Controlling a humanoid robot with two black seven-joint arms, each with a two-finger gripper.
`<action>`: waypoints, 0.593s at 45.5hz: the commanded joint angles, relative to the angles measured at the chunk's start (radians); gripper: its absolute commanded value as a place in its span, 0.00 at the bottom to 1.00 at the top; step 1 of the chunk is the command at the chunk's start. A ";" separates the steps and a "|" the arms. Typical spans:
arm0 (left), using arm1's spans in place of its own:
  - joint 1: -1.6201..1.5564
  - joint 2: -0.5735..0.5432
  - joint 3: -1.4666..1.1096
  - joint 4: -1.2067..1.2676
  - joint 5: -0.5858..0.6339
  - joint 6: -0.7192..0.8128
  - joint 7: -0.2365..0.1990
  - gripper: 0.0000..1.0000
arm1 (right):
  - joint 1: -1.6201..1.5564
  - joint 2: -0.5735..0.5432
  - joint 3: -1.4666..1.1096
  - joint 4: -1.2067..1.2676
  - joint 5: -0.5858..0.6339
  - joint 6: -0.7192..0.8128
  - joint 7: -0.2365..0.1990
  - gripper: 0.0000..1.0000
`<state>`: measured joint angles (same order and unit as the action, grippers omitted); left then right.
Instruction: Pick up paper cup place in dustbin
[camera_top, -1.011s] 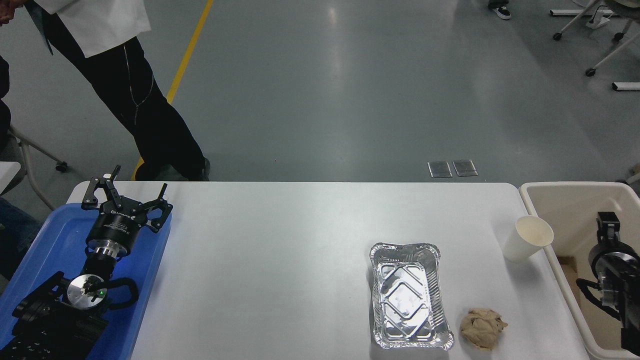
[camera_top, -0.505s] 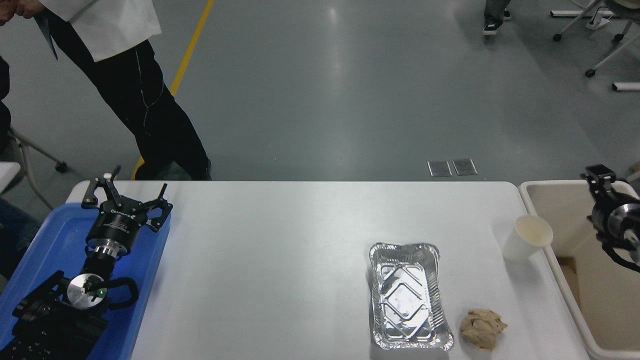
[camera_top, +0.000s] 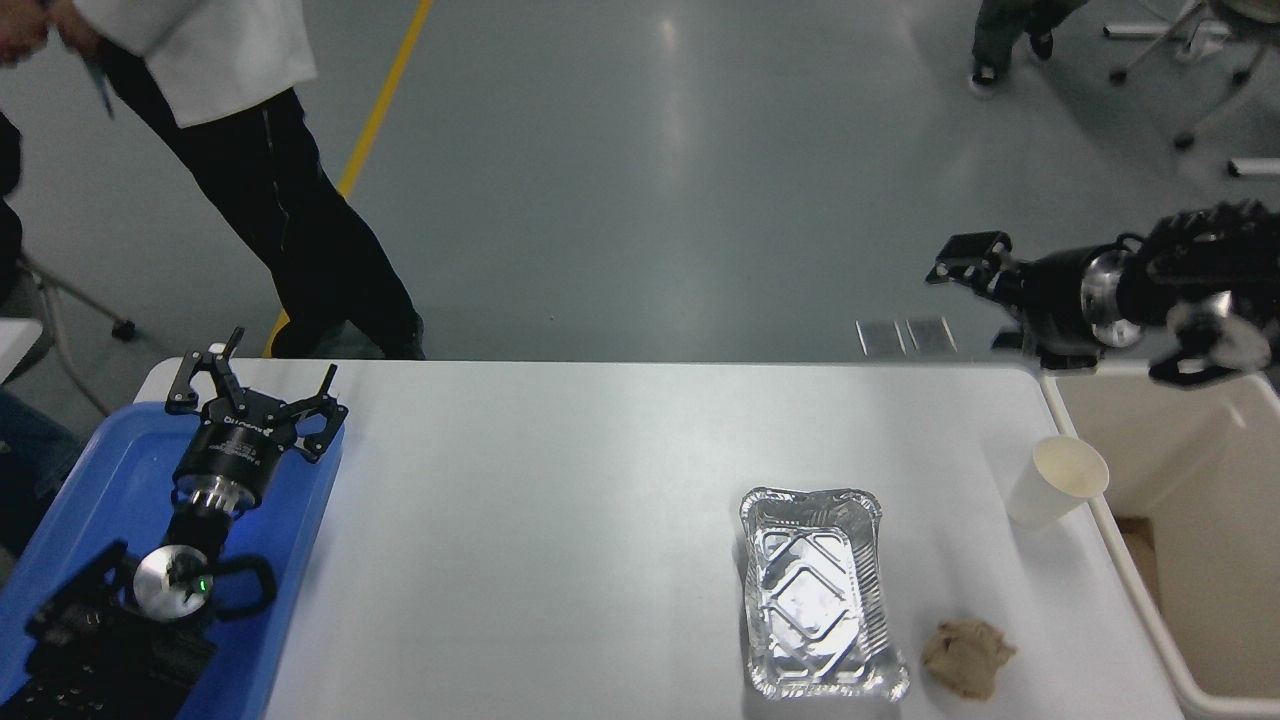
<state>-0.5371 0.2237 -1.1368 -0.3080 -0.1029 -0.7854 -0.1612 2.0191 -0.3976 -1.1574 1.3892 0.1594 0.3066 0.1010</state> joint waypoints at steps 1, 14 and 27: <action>0.000 0.000 0.000 0.000 0.000 0.000 0.000 0.99 | 0.305 0.125 -0.114 0.204 -0.014 0.259 0.000 1.00; 0.000 0.000 0.000 0.001 -0.001 0.000 0.000 0.99 | 0.536 0.120 -0.137 0.271 -0.014 0.479 -0.011 1.00; 0.002 0.000 -0.001 0.001 -0.001 0.000 -0.001 0.99 | 0.602 0.117 -0.137 0.274 -0.041 0.479 -0.015 1.00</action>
<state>-0.5370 0.2239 -1.1368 -0.3069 -0.1042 -0.7854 -0.1612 2.5384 -0.2841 -1.2850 1.6396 0.1396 0.7426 0.0900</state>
